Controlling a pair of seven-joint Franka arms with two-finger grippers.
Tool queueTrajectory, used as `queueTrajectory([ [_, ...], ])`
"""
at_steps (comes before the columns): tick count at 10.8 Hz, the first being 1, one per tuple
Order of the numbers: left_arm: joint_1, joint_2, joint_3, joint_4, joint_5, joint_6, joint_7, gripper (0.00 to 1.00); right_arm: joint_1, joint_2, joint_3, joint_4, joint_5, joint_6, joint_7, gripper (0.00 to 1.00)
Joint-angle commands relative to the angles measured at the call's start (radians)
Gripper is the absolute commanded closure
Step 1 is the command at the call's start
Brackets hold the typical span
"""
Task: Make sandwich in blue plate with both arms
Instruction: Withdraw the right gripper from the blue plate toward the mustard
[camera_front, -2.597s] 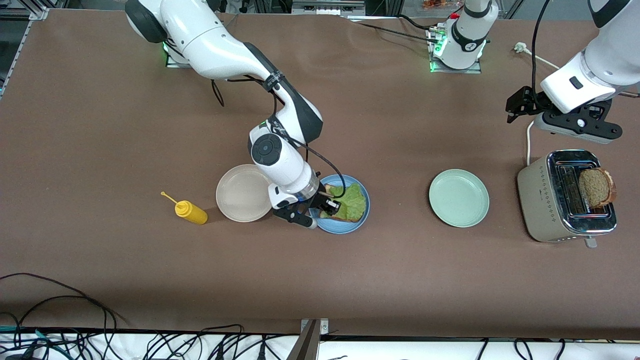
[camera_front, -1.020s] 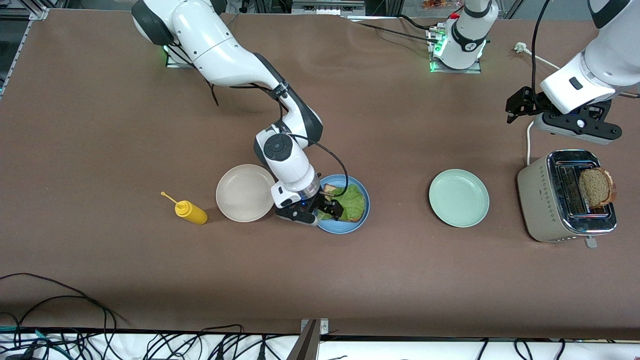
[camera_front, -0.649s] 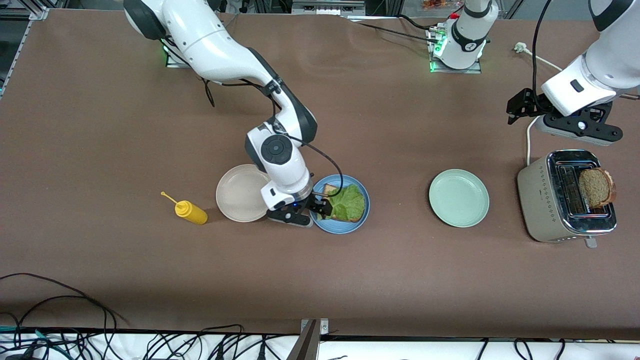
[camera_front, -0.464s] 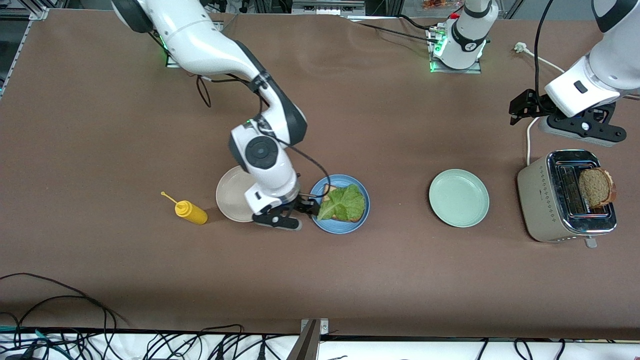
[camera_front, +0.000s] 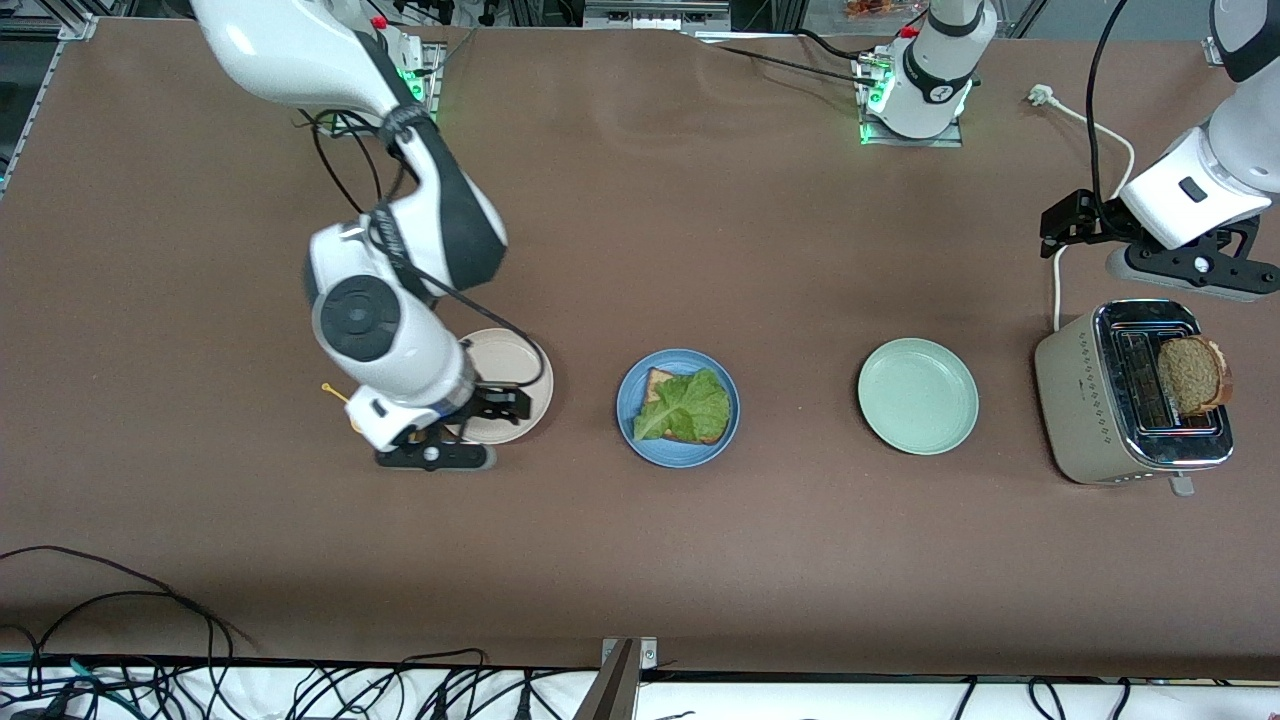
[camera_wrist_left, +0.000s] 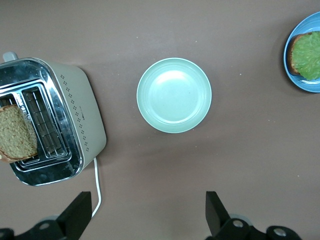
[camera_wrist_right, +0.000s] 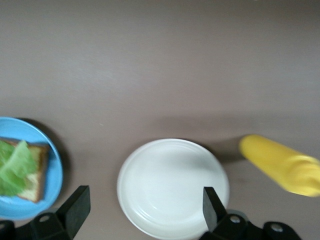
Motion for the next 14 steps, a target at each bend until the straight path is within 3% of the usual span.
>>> queueTrajectory([
  [1, 0.014, 0.010, -0.003, 0.024, -0.012, -0.014, 0.009, 0.00, -0.067, -0.103, 0.010, -0.024, -0.005, -0.129, -0.149, 0.00],
  [3, 0.014, 0.010, -0.003, 0.024, -0.010, -0.014, 0.009, 0.00, -0.124, -0.143, 0.009, -0.024, 0.012, -0.183, -0.257, 0.00],
  [9, 0.035, 0.058, -0.005, 0.092, -0.012, -0.014, 0.012, 0.00, -0.392, -0.172, 0.012, -0.030, 0.229, -0.303, -0.872, 0.00],
  [14, 0.073, 0.068, -0.005, 0.093, -0.013, -0.014, 0.016, 0.00, -0.619, -0.094, 0.013, -0.110, 0.479, -0.303, -1.507, 0.00],
])
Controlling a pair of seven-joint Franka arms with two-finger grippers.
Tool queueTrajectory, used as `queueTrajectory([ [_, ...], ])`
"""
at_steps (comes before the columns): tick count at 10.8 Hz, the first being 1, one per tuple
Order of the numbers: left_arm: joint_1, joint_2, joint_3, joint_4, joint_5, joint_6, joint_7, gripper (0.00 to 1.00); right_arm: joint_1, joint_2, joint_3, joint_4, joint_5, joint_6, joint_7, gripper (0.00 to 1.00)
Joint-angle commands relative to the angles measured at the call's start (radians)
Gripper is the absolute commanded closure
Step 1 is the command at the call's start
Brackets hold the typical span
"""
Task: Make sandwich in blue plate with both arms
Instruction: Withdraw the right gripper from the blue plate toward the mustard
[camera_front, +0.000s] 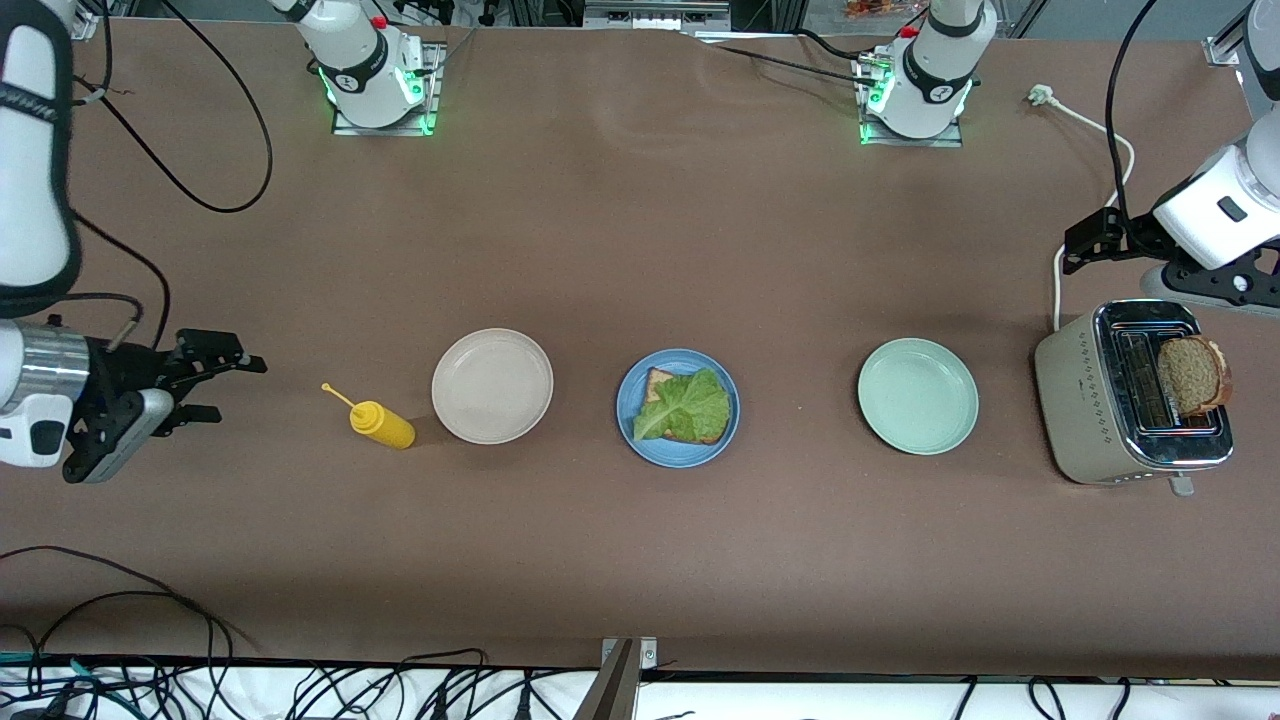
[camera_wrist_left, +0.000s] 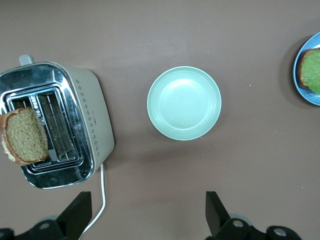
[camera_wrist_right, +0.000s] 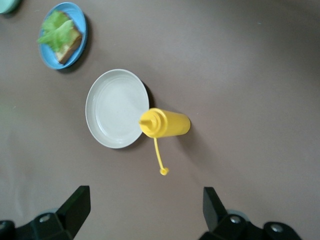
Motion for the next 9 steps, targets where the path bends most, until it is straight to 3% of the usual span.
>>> queueTrajectory([
  [1, 0.046, 0.035, -0.003, 0.041, -0.012, -0.013, 0.014, 0.00, -0.138, 0.073, 0.017, -0.046, 0.152, -0.004, -0.357, 0.00],
  [5, 0.176, 0.178, -0.006, 0.167, -0.010, -0.013, 0.015, 0.00, -0.210, 0.209, 0.017, -0.070, 0.358, 0.006, -0.686, 0.00],
  [9, 0.166, 0.174, -0.028, 0.173, 0.002, -0.015, 0.009, 0.00, -0.216, 0.332, 0.017, -0.069, 0.518, 0.019, -1.022, 0.00],
])
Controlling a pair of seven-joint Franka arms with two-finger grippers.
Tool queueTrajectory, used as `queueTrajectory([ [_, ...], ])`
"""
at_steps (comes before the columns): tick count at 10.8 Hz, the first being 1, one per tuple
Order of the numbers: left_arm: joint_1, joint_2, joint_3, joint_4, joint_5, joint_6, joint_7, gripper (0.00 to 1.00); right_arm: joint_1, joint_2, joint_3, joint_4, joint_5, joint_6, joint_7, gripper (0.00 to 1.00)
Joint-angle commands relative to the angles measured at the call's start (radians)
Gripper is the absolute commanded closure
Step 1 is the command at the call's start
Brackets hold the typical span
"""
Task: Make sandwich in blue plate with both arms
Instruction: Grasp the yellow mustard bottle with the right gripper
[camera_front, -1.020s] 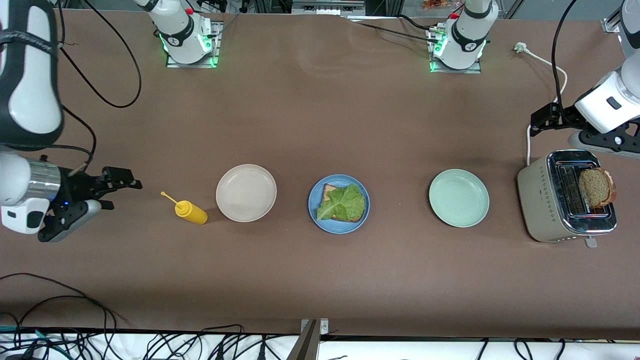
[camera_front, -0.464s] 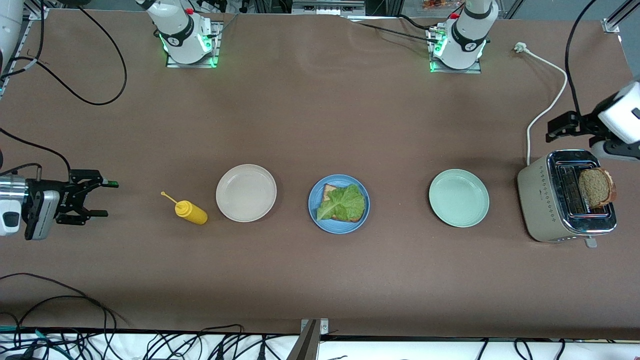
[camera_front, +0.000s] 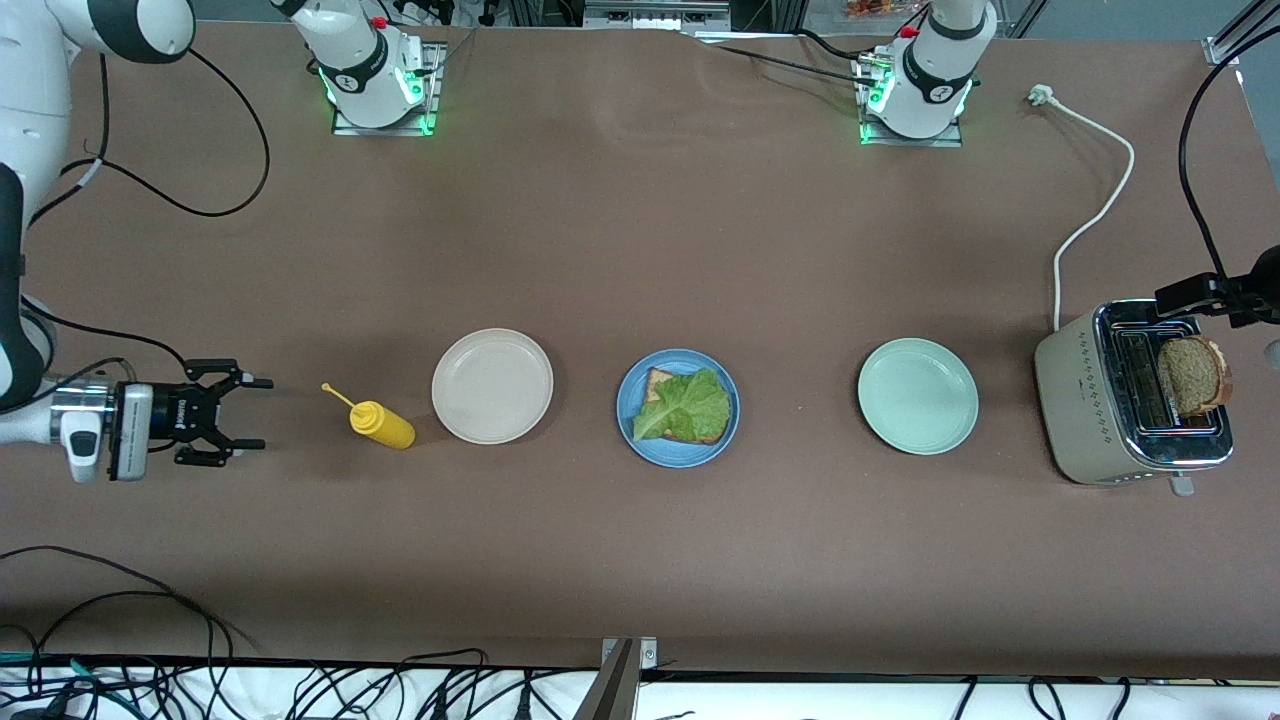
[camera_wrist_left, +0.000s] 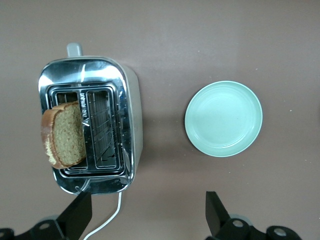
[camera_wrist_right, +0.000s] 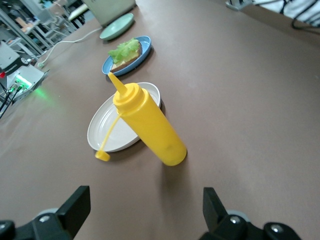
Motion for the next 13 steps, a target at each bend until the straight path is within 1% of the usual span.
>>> queueTrajectory([
  [1, -0.006, 0.002, -0.036, 0.033, 0.002, -0.024, -0.002, 0.00, -0.011, 0.076, 0.016, 0.002, 0.104, 0.010, -0.250, 0.00],
  [3, -0.008, -0.010, -0.076, 0.034, 0.005, -0.056, -0.010, 0.00, -0.005, 0.111, 0.022, 0.002, 0.139, 0.034, -0.387, 0.00],
  [4, -0.006, -0.016, -0.090, 0.034, 0.005, -0.072, -0.024, 0.00, 0.005, 0.124, 0.027, -0.001, 0.164, 0.060, -0.479, 0.00],
  [5, -0.008, -0.020, -0.093, 0.031, 0.005, -0.078, -0.039, 0.00, 0.010, 0.138, 0.027, -0.001, 0.184, 0.067, -0.518, 0.00],
  [6, -0.011, -0.020, -0.113, 0.034, 0.005, -0.083, -0.050, 0.00, 0.015, 0.147, 0.027, -0.001, 0.187, 0.084, -0.543, 0.00],
  [7, -0.011, -0.020, -0.117, 0.034, 0.005, -0.086, -0.053, 0.00, 0.021, 0.153, 0.037, -0.001, 0.196, 0.102, -0.563, 0.00],
  [9, -0.017, -0.018, -0.122, 0.037, 0.002, -0.086, -0.055, 0.00, 0.047, 0.184, 0.045, -0.007, 0.259, 0.133, -0.614, 0.00],
  [12, -0.049, -0.021, -0.130, 0.039, -0.007, -0.086, -0.050, 0.00, 0.105, 0.196, 0.045, -0.064, 0.355, 0.195, -0.655, 0.00],
  [13, -0.055, -0.041, -0.124, 0.025, -0.008, -0.086, -0.038, 0.00, 0.131, 0.196, 0.045, -0.080, 0.392, 0.215, -0.666, 0.00],
])
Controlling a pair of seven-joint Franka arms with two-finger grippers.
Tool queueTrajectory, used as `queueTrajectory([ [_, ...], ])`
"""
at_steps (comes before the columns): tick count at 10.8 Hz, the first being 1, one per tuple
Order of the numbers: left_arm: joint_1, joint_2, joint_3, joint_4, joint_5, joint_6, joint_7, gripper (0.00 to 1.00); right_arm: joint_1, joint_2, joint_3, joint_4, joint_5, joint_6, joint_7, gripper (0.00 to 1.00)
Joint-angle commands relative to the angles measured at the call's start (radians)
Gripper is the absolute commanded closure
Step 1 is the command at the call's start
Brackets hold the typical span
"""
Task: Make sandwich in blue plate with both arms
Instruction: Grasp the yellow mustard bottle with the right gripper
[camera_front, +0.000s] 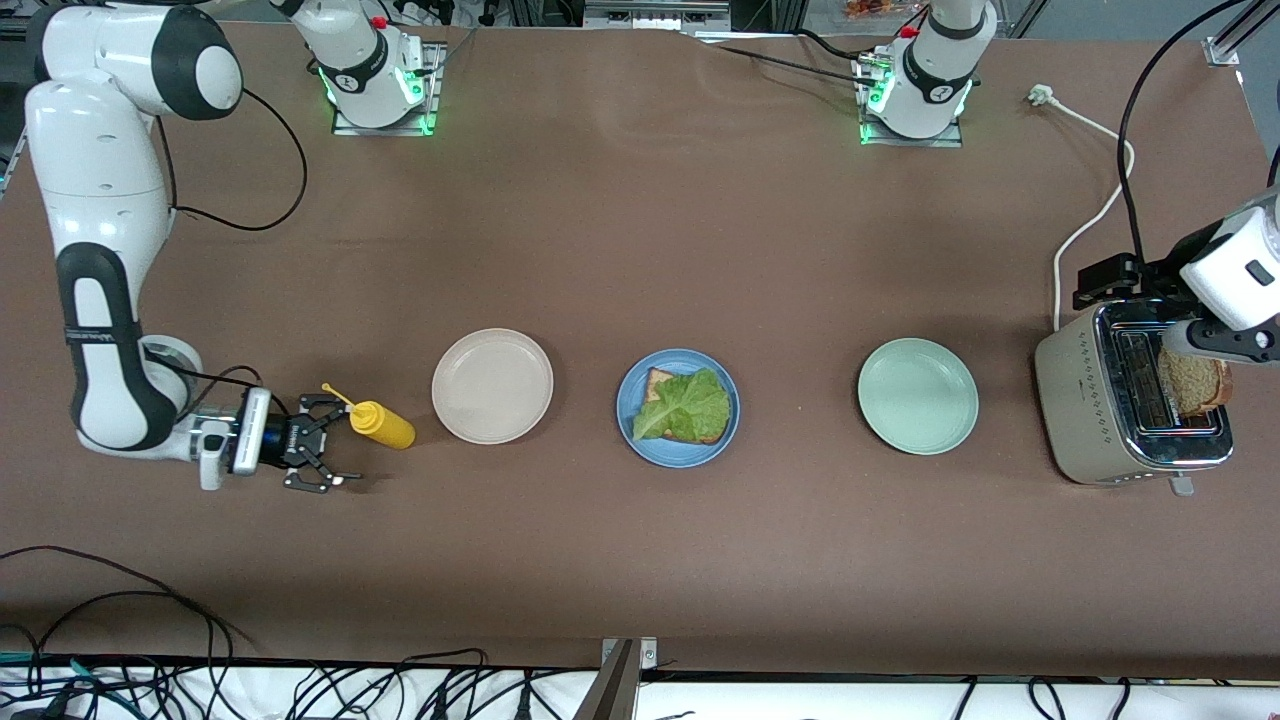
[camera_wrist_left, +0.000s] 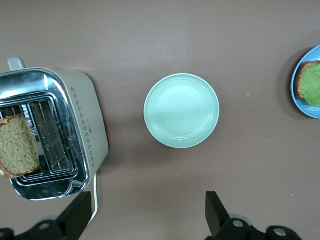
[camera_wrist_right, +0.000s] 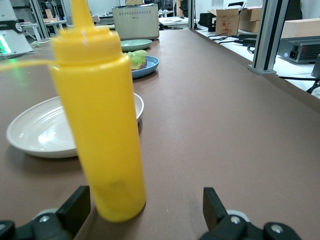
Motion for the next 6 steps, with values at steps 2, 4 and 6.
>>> queueTrajectory([
  [2, -0.068, -0.061, 0.019, -0.025, -0.008, -0.014, 0.017, 0.00, 0.076, -0.010, 0.002, -0.078, 0.143, 0.068, -0.053, 0.00],
  [4, -0.145, -0.145, 0.068, -0.132, -0.011, 0.050, 0.012, 0.00, 0.080, -0.010, 0.002, -0.087, 0.145, 0.071, -0.053, 0.00],
  [6, -0.225, -0.188, 0.154, -0.193, -0.021, 0.057, 0.014, 0.00, 0.082, -0.010, 0.002, -0.093, 0.146, 0.069, -0.053, 0.07],
])
